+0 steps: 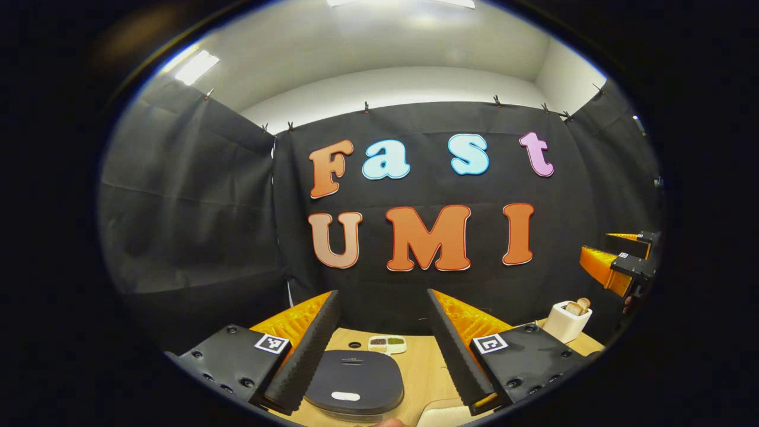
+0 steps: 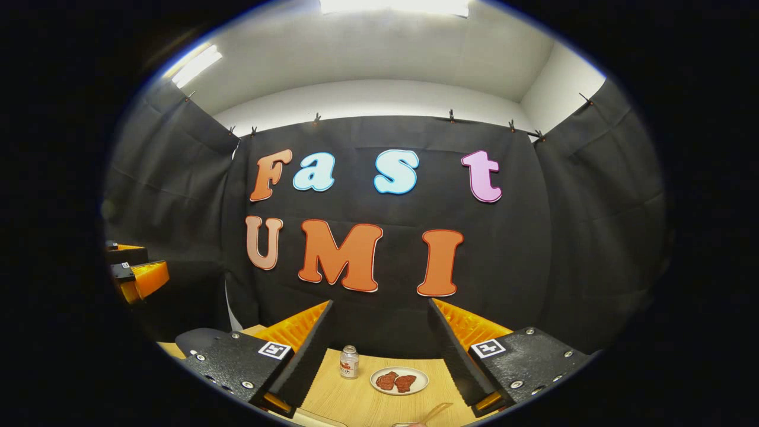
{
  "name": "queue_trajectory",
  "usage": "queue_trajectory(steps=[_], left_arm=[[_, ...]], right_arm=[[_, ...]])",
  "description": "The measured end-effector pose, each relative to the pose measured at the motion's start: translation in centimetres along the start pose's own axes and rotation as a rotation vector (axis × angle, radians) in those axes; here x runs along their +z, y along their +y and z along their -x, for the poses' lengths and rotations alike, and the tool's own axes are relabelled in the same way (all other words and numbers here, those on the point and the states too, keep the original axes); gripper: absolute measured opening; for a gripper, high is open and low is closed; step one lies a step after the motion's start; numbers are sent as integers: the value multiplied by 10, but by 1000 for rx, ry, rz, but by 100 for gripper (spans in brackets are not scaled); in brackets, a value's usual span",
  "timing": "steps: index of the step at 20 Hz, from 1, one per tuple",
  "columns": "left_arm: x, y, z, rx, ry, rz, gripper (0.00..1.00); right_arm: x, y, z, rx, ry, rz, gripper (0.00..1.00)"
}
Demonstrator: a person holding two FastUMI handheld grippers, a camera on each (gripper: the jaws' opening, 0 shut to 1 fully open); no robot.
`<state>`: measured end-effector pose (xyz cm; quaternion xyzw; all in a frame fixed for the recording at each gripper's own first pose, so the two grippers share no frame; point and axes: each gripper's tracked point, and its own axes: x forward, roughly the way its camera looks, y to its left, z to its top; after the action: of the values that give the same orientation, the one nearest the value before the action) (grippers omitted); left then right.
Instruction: Close the left gripper, press the button to open the rice cooker; take a wooden spoon from the chopstick holder with the right hand, scoop a spoonful of rice and pour it into the rice cooker, then put the wooden spoon back into the chopstick holder.
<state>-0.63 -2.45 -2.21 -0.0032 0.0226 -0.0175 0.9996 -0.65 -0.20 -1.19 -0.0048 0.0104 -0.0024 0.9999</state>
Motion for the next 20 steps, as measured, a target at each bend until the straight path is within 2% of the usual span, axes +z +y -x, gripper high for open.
queue_trajectory(steps=[1,9,14,18,19,20], left_arm=[[-1,0,-1,1,2,0,99],[-9,26,-6,59,25,-20,98],[-26,50,-8,105,76,-20,97],[-37,67,-15,113,114,-22,96],[-38,74,-16,130,127,-20,99],[-42,83,-19,145,141,-18,91]], right_arm=[[-1,0,0,0,5,1,95],[-14,2,-2,-1,34,3,96],[-26,-5,-6,-20,67,1,95],[-35,-12,-7,-37,98,-11,95],[-37,-15,-8,-43,103,-9,95],[-39,-18,-9,-48,106,-5,95]])
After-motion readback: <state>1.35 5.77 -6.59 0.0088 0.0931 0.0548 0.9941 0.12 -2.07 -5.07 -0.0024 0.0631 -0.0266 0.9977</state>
